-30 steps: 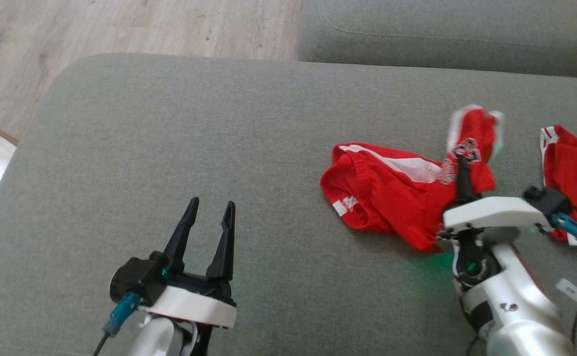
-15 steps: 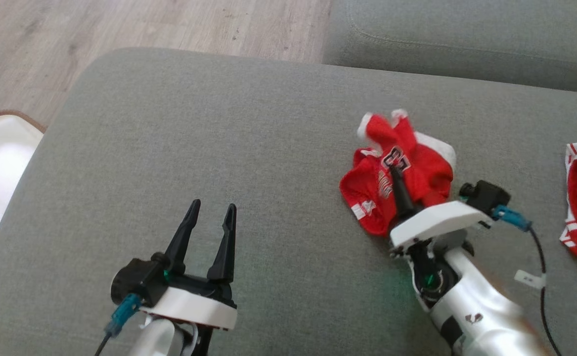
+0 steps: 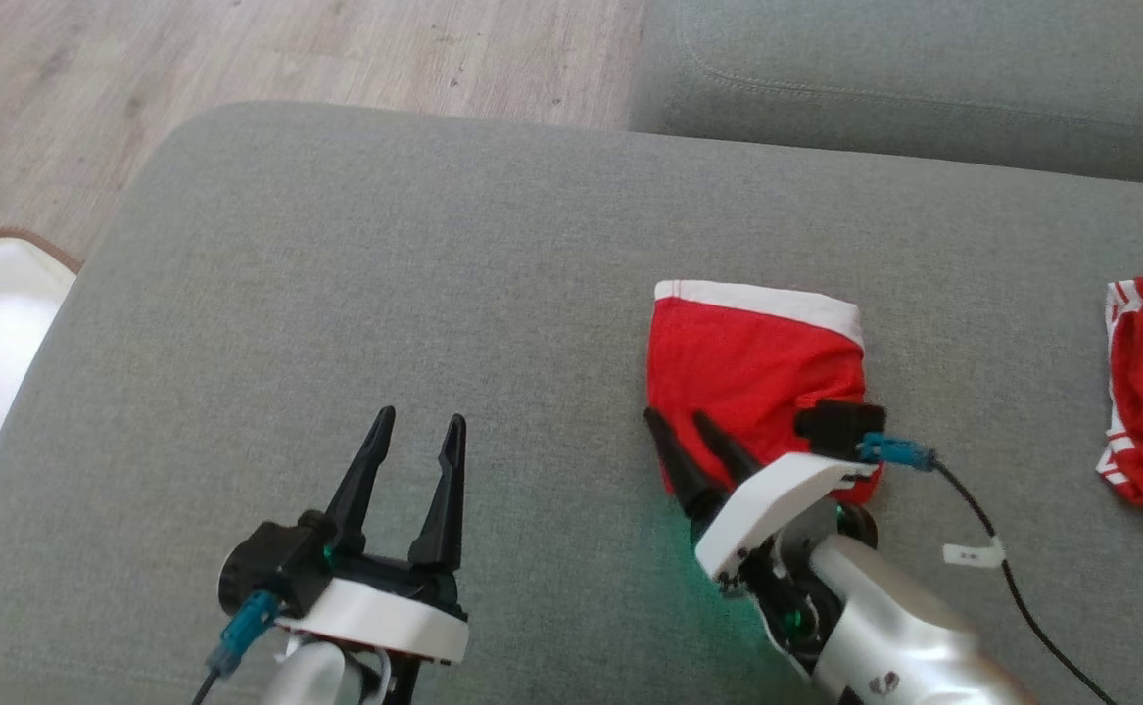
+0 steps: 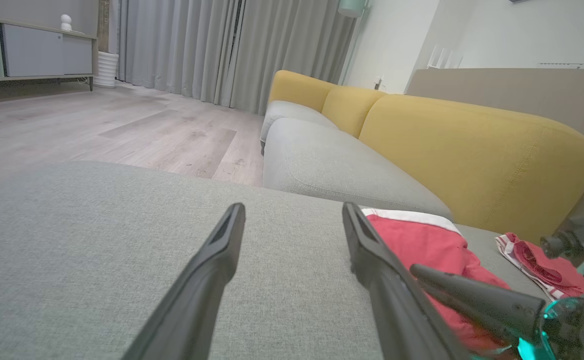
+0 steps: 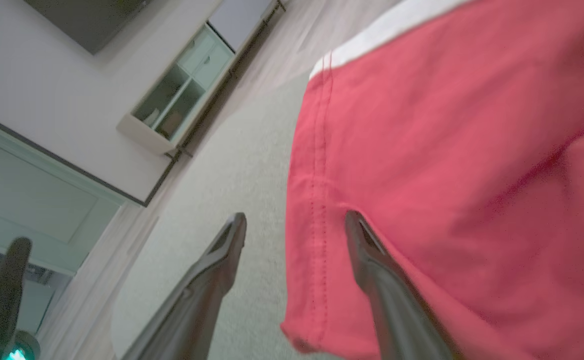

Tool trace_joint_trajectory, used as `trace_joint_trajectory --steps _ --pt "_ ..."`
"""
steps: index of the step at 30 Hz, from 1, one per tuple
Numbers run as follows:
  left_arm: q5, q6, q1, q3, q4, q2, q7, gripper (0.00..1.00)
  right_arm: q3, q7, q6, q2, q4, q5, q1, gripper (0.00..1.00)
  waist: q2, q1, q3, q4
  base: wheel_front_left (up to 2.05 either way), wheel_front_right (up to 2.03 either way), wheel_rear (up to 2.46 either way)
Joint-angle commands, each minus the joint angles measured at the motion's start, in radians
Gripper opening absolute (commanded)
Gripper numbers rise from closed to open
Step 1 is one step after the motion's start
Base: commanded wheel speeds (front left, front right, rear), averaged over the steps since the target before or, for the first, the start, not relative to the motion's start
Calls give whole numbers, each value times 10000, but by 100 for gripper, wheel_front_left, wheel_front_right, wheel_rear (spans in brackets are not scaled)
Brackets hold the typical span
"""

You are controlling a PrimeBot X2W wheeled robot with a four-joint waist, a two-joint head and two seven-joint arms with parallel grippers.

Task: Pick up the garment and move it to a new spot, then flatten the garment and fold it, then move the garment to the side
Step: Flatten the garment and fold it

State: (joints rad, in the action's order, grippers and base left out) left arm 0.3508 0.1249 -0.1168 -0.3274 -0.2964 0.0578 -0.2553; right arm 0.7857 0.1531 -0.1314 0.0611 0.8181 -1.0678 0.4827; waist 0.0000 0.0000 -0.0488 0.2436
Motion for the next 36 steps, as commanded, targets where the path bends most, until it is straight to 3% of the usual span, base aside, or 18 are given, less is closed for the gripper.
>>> trace_joint_trajectory --steps 1,11,17,20,22,23,26,31,36 --pt "-27 57 -272 301 236 79 -65 100 227 -58 7 -108 -148 -25 363 100 0 0 29 -33 0 0 0" --pt "14 57 -127 469 314 86 -65 100 1521 -111 7 -108 -294 73 754 100 0 0 100 -544 0 0 0" --pt "-38 57 -130 752 609 100 -65 100 1207 855 7 -96 -484 718 1104 100 0 0 300 -1050 0 0 0" --pt "-84 55 -104 1046 953 64 -65 100 284 1065 7 205 -510 1652 1270 100 0 0 384 -1311 0 0 0" --pt "-126 54 -75 1248 1219 32 -65 100 -1035 1078 7 457 -1031 2528 1143 100 0 0 408 -1497 0 0 0" --pt "-126 54 -75 1248 1219 32 -65 100 -1035 1078 7 457 -1031 2528 1143 100 0 0 408 -1497 0 0 0" --pt "-179 55 -26 1459 1562 -10 -65 100 -2886 1082 7 662 -2038 4164 358 100 0 0 393 -1744 0 0 0" --pt "-172 56 63 1675 1880 -54 -65 100 -5330 1084 7 410 -3461 6545 -1355 100 0 0 378 -2066 0 0 0" --pt "-108 56 259 1727 1820 -70 -65 100 -6497 1085 7 29 -4360 7686 -2663 100 0 0 346 -2231 0 0 0"
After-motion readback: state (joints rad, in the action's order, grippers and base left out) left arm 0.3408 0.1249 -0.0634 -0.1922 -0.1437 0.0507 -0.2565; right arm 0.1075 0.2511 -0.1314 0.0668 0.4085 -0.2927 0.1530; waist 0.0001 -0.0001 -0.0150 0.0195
